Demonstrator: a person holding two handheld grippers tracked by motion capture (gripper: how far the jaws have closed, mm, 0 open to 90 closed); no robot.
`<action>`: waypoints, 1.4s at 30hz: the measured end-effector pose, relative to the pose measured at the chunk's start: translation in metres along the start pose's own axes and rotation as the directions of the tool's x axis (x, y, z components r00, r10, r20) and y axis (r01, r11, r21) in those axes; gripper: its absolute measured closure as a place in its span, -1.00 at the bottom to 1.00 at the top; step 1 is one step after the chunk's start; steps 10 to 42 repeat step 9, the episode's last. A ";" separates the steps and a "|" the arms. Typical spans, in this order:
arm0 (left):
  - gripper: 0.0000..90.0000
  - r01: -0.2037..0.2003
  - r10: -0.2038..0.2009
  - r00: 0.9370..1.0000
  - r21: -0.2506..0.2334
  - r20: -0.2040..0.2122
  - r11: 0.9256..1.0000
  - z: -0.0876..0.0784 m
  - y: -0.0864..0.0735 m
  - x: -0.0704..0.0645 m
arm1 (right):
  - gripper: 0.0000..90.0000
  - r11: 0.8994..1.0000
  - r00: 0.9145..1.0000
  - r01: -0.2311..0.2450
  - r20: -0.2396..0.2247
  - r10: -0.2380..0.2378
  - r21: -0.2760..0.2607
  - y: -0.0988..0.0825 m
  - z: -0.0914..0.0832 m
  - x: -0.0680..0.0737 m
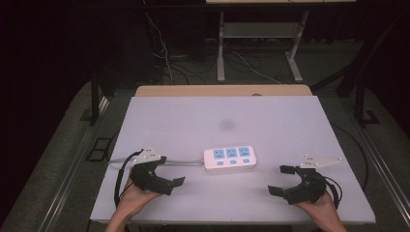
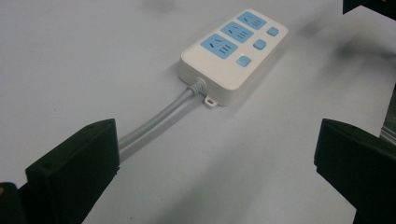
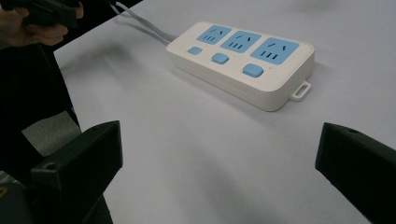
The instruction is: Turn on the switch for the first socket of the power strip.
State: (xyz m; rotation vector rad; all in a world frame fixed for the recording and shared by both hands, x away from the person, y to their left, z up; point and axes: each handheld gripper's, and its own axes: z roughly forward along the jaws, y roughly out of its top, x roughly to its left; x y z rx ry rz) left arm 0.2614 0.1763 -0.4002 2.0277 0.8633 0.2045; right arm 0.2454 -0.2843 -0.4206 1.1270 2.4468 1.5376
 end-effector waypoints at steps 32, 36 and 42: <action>-1.00 0.039 -0.039 0.999 -0.022 0.005 0.999 0.002 -0.025 0.002 | -0.99 1.000 1.000 0.000 -0.001 0.000 0.003 -0.001 0.001 0.000; -1.00 0.039 -0.039 0.999 -0.022 0.005 0.999 0.002 -0.025 0.002 | -0.99 1.000 1.000 0.000 -0.001 0.000 0.003 -0.001 0.001 0.000; -1.00 0.039 -0.039 0.999 -0.022 0.005 0.999 0.002 -0.025 0.002 | -0.99 1.000 1.000 0.000 -0.001 0.000 0.003 -0.001 0.001 0.000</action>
